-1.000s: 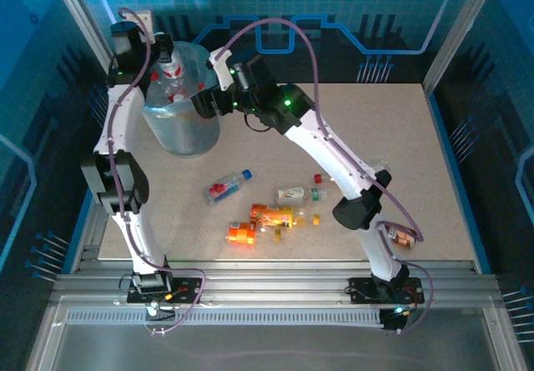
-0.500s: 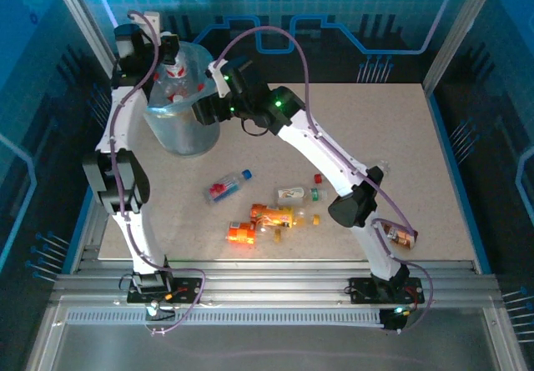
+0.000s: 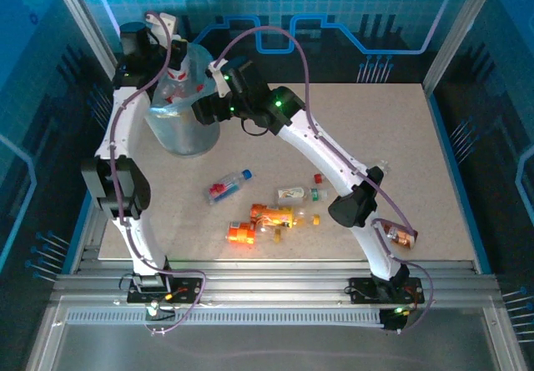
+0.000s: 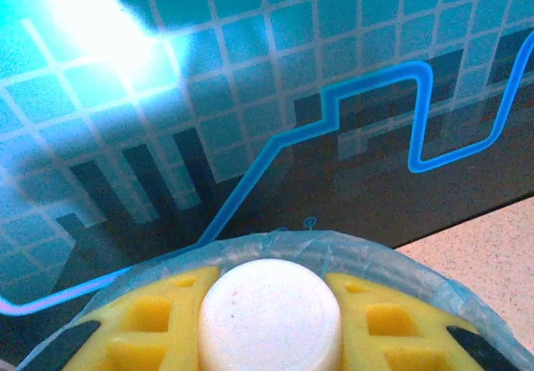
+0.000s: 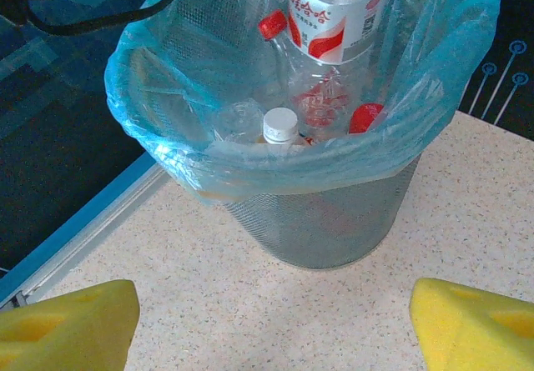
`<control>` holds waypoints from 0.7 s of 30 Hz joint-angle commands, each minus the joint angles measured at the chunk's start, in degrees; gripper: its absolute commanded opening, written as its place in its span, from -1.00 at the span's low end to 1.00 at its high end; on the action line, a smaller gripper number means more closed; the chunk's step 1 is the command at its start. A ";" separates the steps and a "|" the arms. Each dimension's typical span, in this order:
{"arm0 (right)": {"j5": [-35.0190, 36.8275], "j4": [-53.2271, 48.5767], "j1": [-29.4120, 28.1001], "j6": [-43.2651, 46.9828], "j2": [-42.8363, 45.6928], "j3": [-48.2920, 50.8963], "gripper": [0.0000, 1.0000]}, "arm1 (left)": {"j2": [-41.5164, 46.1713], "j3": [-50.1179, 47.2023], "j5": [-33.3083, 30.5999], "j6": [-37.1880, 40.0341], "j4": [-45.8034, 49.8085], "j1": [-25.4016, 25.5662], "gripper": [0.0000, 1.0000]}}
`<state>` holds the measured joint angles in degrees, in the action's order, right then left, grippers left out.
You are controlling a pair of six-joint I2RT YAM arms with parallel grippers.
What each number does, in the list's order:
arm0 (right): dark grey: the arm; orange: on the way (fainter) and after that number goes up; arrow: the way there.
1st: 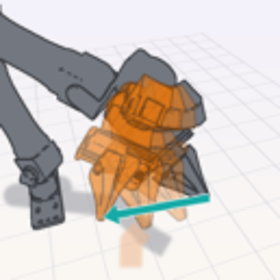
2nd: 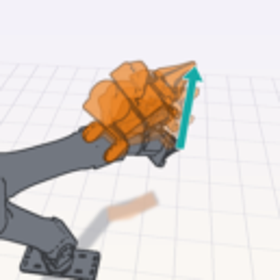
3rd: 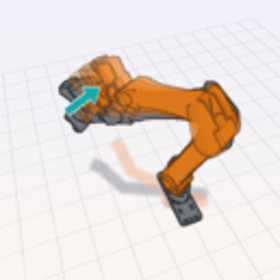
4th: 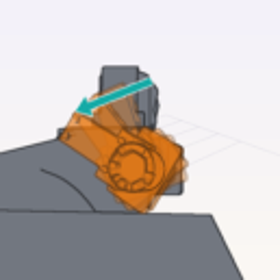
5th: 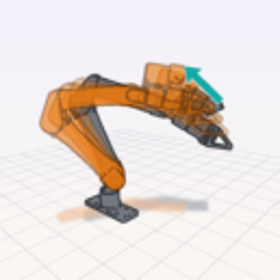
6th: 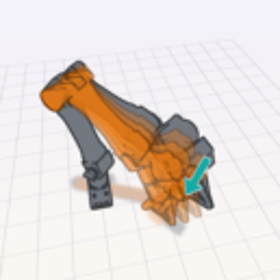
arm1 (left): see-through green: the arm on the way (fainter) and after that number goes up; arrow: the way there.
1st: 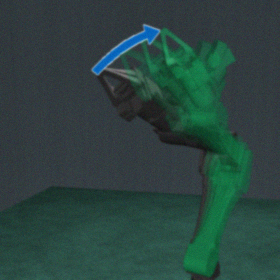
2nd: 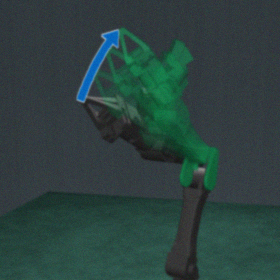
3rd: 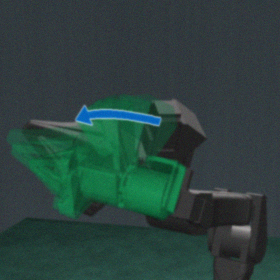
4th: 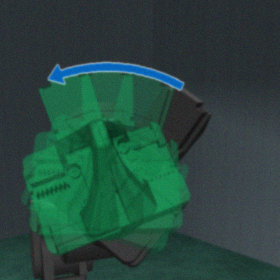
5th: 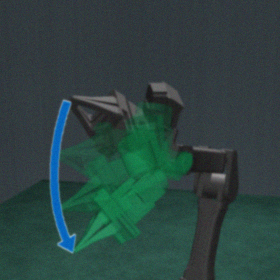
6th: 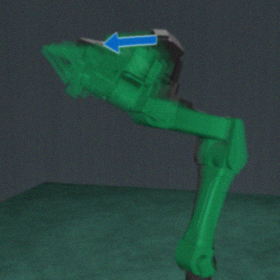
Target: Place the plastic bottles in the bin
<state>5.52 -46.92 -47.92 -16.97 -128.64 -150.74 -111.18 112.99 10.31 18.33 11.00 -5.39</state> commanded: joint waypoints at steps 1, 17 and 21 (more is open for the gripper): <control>-0.40 0.40 0.37 -1.38 0.93 0.46 0.71 | 3.63 -2.01 -1.83 3.10 -0.06 0.35 -1.00; -0.07 -0.72 -0.01 -1.82 1.19 0.88 0.70 | 1.48 -8.05 -1.35 11.39 -0.65 1.52 -0.66; -0.07 -0.89 -0.15 -2.00 1.88 0.88 0.70 | 2.93 -4.49 -0.45 4.98 0.20 1.43 0.39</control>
<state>5.54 -47.13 -47.94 -18.06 -128.62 -149.99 -109.65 105.75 8.49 27.22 9.54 -4.21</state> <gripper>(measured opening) 0.852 0.648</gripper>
